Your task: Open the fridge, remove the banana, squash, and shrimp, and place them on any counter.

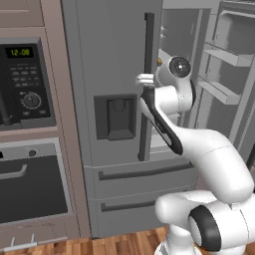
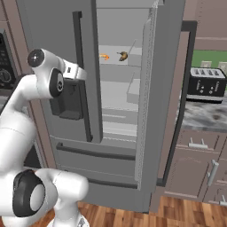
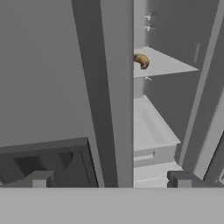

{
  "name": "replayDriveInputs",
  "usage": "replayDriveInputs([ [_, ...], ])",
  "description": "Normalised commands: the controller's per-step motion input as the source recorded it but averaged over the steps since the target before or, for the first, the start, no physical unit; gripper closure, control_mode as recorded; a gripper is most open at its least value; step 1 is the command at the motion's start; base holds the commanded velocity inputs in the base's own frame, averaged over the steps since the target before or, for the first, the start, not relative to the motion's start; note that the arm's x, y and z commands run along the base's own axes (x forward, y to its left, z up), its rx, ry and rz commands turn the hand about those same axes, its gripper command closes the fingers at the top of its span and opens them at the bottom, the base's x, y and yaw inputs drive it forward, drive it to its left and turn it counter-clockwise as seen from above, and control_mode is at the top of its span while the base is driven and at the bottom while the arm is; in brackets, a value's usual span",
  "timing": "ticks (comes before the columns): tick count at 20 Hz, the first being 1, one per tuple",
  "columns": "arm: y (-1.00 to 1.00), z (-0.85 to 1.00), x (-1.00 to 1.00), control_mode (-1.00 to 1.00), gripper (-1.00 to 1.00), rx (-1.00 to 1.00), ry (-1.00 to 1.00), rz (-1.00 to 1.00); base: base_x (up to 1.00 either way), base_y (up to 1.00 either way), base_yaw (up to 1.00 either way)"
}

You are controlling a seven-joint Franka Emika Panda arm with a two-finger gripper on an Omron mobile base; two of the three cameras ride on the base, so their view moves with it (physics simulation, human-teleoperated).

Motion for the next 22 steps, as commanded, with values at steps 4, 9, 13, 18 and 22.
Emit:
replayDriveInputs([
  [4,0.07,0.00,0.67,-1.00,-1.00,0.00,0.00,0.00,0.00,0.00,0.00],
  [9,0.05,0.00,0.64,-1.00,-1.00,-0.01,0.00,0.00,0.00,0.00,0.00],
  [13,0.03,-0.04,0.59,-1.00,-1.00,-0.04,-0.05,0.00,0.00,0.00,0.00],
  [18,0.04,-0.17,0.59,-1.00,-1.00,-0.05,-0.13,0.00,0.00,0.00,0.00],
  [22,0.00,-0.01,0.82,-1.00,-1.00,0.00,0.03,0.00,0.00,0.00,0.00],
])
